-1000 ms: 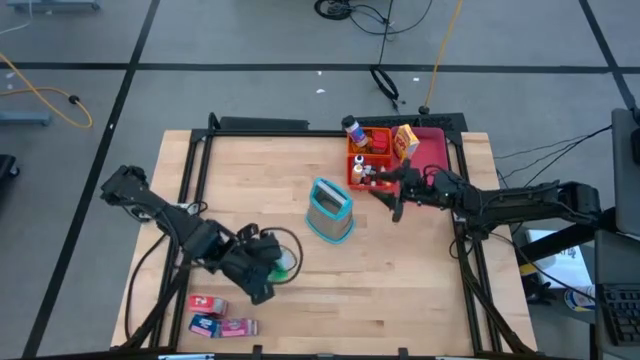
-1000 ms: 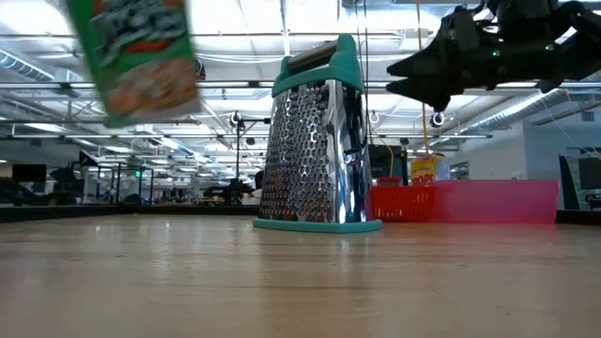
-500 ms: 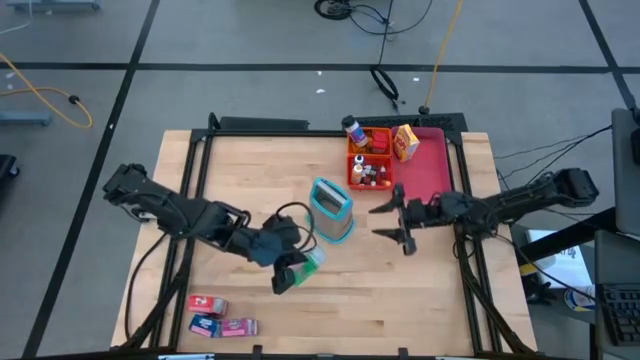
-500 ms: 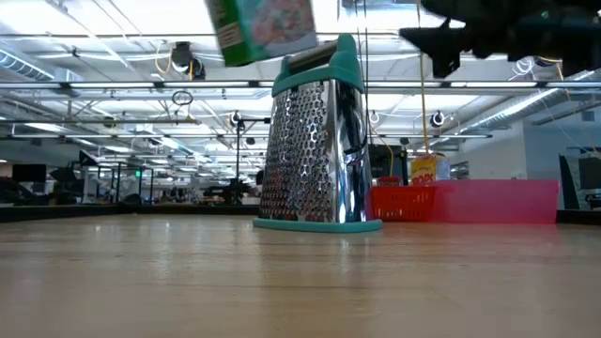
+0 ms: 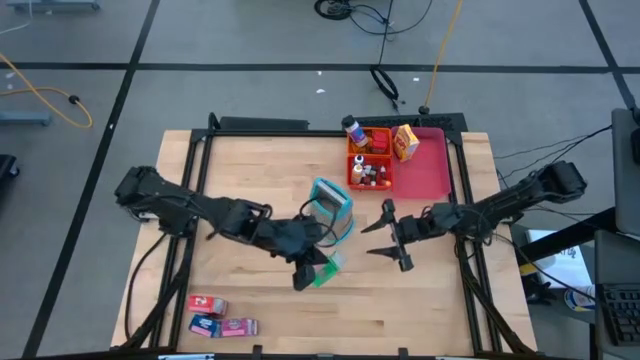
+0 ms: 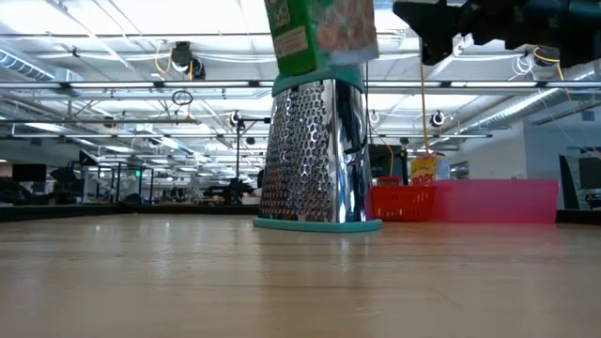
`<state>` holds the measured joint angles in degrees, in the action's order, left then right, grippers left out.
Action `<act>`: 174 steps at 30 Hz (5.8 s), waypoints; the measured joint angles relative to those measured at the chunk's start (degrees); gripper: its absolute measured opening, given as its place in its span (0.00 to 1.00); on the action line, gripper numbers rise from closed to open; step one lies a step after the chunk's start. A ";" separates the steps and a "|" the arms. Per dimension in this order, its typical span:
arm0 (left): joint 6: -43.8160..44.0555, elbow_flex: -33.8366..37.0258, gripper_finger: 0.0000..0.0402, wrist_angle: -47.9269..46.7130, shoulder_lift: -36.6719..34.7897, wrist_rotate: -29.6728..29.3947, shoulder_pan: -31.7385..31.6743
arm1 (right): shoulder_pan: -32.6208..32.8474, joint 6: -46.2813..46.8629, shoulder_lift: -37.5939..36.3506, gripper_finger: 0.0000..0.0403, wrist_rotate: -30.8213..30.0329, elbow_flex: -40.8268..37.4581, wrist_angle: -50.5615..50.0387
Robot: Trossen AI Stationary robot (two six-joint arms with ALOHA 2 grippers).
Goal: Pick & Place Kitchen Items
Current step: Put the green cereal box into the red bin
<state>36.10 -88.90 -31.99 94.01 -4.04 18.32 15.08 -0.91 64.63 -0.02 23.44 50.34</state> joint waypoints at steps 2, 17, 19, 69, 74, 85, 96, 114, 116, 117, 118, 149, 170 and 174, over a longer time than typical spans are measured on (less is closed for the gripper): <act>-0.33 0.00 0.00 1.10 0.73 1.11 -0.91 | 0.06 0.04 2.51 0.59 0.19 1.56 -0.29; -2.89 0.04 0.00 5.19 1.08 2.60 -3.29 | 2.47 -3.83 16.29 0.59 2.64 11.61 -1.47; -2.91 0.04 0.00 5.30 1.08 2.60 -3.21 | 3.09 -5.57 17.61 0.59 -0.28 12.92 -1.36; -16.29 0.02 0.36 6.42 0.44 8.35 -1.24 | 10.08 -2.57 0.32 0.00 -21.14 14.43 -30.26; -16.15 0.02 0.38 6.04 0.44 8.13 1.34 | 12.30 1.29 -5.21 0.00 -28.43 14.43 -39.98; -14.98 0.07 0.38 2.89 0.46 -1.64 8.06 | 17.53 11.10 -11.94 0.00 -57.68 14.43 -54.37; -14.80 0.07 0.38 2.52 0.46 -6.17 11.16 | 16.62 38.06 -15.09 0.00 -82.79 14.41 -79.75; -14.70 0.07 0.38 2.58 0.46 -9.64 11.42 | -8.74 61.60 -23.33 0.00 -89.03 0.61 -87.91; -14.78 0.07 0.38 2.58 0.46 -9.98 11.20 | -11.59 61.72 -24.16 0.00 -88.87 -0.19 -87.88; -14.82 0.07 0.38 2.59 0.46 -10.02 11.20 | -12.89 61.68 -24.41 0.00 -88.68 -0.48 -87.88; -14.94 0.07 0.38 2.58 0.46 -10.03 11.20 | -14.11 61.68 -24.58 0.00 -88.62 -0.73 -87.86; -15.91 0.94 0.38 2.69 0.46 -10.93 10.17 | -44.17 19.76 -16.45 0.00 -61.95 -20.42 -13.30; -16.56 0.94 0.38 2.65 0.47 -11.10 9.89 | -50.53 21.58 1.82 0.00 -53.58 -18.29 -0.12; -16.94 0.94 0.38 2.63 0.46 -11.10 9.87 | -51.56 22.00 5.16 0.00 -52.83 -18.29 4.48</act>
<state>19.16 -87.96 -29.36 94.48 -15.14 28.18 -36.49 21.09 69.79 -52.85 5.15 54.82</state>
